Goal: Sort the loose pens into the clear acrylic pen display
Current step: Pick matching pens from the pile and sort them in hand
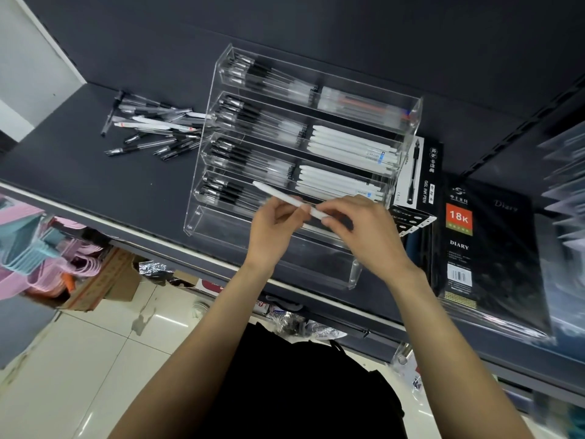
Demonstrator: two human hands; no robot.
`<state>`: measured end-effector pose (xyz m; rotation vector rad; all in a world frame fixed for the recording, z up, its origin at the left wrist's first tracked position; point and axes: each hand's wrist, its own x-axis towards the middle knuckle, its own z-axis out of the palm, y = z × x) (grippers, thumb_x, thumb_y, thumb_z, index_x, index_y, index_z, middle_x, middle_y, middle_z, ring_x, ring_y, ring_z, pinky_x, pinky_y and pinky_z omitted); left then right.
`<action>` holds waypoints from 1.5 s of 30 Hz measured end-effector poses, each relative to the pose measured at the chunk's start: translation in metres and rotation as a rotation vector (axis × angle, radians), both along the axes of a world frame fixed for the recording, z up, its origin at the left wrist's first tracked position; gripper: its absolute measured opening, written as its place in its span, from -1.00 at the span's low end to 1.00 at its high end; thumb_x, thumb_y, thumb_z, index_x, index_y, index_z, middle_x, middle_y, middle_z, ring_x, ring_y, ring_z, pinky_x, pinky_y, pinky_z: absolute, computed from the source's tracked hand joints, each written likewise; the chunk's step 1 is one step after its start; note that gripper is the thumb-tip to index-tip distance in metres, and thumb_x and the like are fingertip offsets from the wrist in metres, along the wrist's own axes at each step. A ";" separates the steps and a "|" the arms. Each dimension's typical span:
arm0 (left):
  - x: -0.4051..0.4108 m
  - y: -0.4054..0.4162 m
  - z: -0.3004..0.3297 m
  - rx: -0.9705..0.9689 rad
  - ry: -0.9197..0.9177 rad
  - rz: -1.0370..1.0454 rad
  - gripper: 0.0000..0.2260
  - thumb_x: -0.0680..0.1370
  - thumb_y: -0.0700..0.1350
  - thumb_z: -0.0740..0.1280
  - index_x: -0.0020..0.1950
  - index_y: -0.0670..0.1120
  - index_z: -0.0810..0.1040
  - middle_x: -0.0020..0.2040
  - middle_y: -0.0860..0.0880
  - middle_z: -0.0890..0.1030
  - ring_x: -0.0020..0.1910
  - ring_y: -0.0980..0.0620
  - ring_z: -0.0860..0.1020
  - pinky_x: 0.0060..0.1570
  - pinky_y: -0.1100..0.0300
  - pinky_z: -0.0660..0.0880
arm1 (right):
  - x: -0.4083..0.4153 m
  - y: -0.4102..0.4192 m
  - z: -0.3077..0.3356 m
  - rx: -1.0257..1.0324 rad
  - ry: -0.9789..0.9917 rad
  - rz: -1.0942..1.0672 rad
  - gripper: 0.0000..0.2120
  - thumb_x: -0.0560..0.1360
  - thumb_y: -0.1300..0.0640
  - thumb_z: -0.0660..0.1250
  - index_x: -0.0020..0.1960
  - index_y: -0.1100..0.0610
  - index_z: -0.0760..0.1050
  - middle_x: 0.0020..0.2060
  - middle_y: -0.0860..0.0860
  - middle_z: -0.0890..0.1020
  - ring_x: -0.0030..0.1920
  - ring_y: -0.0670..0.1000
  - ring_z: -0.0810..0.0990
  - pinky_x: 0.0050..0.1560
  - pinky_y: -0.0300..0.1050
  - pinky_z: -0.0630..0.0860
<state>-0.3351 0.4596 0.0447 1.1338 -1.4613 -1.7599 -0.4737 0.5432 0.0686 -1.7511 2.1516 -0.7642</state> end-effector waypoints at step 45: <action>0.005 -0.020 -0.040 -1.268 -0.616 -0.533 -0.66 0.55 0.00 0.13 0.15 -0.06 0.61 0.02 0.01 0.64 0.03 -0.04 0.57 0.13 0.08 0.22 | 0.008 0.002 -0.003 0.317 0.507 -0.117 -0.72 0.57 0.23 0.14 0.22 0.06 0.48 0.01 0.00 0.60 -0.03 0.12 0.61 -0.16 -0.07 0.50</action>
